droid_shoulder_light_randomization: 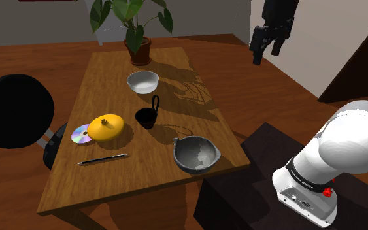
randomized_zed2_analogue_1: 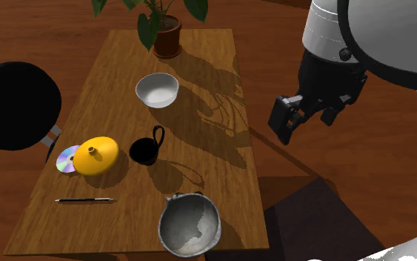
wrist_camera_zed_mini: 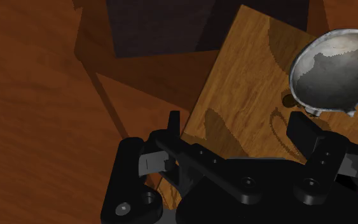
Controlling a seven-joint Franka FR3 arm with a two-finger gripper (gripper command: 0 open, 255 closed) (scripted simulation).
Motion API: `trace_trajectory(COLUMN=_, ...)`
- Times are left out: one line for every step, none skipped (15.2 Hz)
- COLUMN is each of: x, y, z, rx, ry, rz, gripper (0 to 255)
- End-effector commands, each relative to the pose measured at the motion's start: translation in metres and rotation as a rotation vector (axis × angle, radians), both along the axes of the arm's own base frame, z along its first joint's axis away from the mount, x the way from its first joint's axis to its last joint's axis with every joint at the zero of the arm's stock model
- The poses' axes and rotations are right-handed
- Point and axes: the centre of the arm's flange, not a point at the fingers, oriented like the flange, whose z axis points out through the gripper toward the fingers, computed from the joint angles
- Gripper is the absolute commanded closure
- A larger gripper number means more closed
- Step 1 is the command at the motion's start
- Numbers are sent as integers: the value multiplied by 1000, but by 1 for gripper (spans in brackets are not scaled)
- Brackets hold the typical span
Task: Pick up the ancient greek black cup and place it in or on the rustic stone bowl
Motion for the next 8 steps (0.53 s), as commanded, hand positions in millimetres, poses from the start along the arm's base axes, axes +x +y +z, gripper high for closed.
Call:
trace_trajectory(x=0, y=0, z=0, rx=0, ry=0, rz=0, gripper=0)
trace_trajectory(x=10, y=6, z=-6, rx=-2, ry=1, rz=8, gripper=0)
trace_trajectory(x=21, y=12, z=-12, rx=-4, ry=1, rz=15, gripper=0)
trace_trajectory(x=31, y=18, z=-18, rx=-7, ry=2, rz=23, gripper=0)
trace_trajectory(x=42, y=24, z=-24, rx=-9, ry=3, rz=31, gripper=0)
trace_trajectory(x=52, y=31, z=-30, rx=-11, ry=4, rz=38, gripper=0)
trace_trajectory(x=62, y=37, z=-36, rx=-13, ry=4, rz=46, gripper=0)
trace_trajectory(x=72, y=43, z=-42, rx=-15, ry=5, rz=54, gripper=0)
